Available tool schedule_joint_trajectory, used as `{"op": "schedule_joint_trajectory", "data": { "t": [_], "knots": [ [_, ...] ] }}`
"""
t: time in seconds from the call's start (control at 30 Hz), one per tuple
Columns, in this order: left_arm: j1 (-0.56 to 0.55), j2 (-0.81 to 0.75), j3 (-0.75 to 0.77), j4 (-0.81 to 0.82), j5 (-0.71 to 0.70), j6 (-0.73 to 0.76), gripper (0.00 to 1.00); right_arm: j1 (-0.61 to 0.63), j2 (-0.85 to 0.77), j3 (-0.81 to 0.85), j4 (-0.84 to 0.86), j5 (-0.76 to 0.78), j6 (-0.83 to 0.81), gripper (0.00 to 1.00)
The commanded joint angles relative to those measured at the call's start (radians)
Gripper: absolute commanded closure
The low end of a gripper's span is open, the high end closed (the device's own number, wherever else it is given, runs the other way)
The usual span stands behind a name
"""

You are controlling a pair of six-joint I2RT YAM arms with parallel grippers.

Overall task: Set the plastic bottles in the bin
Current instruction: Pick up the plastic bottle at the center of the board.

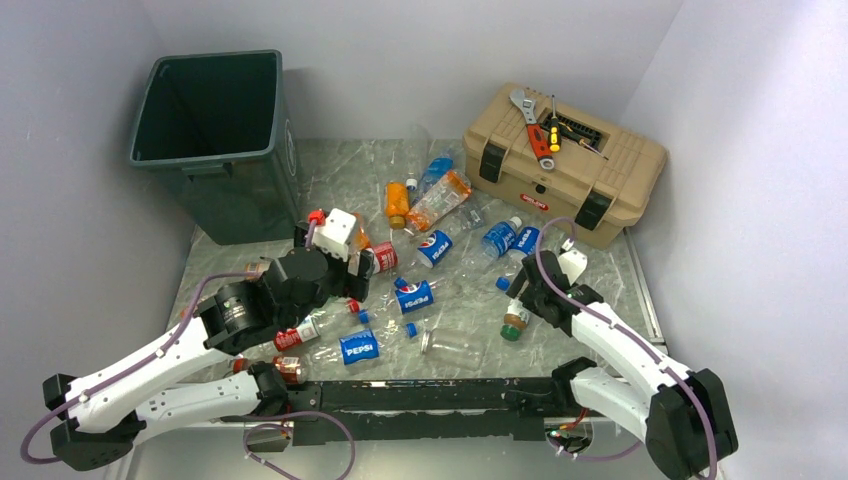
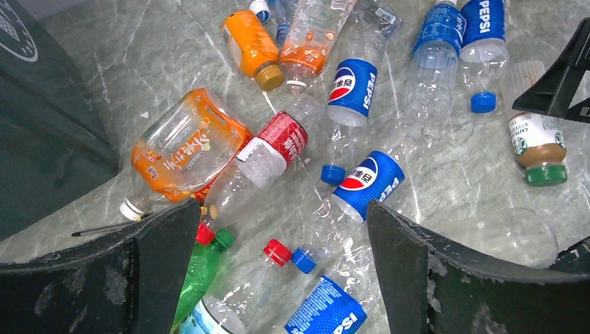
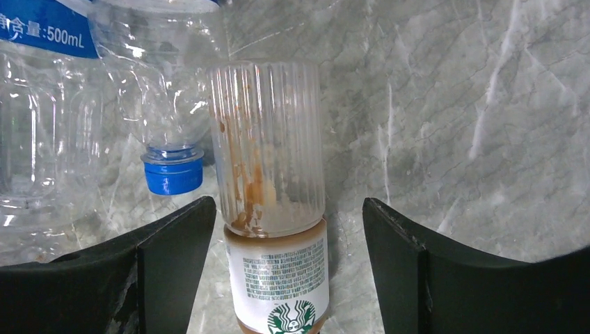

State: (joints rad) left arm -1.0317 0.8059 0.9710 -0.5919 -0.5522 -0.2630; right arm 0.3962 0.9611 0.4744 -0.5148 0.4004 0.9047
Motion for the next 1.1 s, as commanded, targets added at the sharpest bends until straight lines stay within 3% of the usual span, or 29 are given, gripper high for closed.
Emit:
{"op": "schedule_joint_trajectory", "data": {
  "t": [0.0, 0.4, 0.57, 0.73, 0.83, 0.93, 1.07],
  "knots": [
    [-0.004, -0.010, 0.013, 0.033, 0.046, 0.027, 0.07, -0.005, -0.009, -0.028, 0.089, -0.026, -0.026, 0.19],
    [-0.004, -0.020, 0.001, 0.051, 0.074, 0.047, 0.11, -0.005, -0.018, -0.086, 0.162, -0.067, -0.052, 0.36],
    [-0.003, -0.029, -0.003, 0.057, 0.075, 0.051, 0.11, -0.005, -0.034, -0.083, 0.155, -0.086, -0.053, 0.52],
    [-0.004, -0.044, -0.016, 0.074, 0.077, 0.060, 0.11, 0.114, -0.266, 0.037, 0.053, -0.064, -0.094, 0.58],
    [-0.004, -0.058, -0.032, 0.107, 0.117, 0.073, 0.11, 0.203, -0.399, 0.114, 0.085, -0.048, -0.155, 0.62],
    [-0.004, -0.084, -0.066, 0.170, 0.211, 0.100, 0.10, 0.213, -0.472, 0.131, 0.242, -0.207, -0.274, 0.64],
    [-0.004, -0.158, -0.163, 0.348, 0.482, 0.138, 0.08, 0.213, -0.446, 0.100, 0.562, -0.542, -0.327, 0.66]
  ]
}}
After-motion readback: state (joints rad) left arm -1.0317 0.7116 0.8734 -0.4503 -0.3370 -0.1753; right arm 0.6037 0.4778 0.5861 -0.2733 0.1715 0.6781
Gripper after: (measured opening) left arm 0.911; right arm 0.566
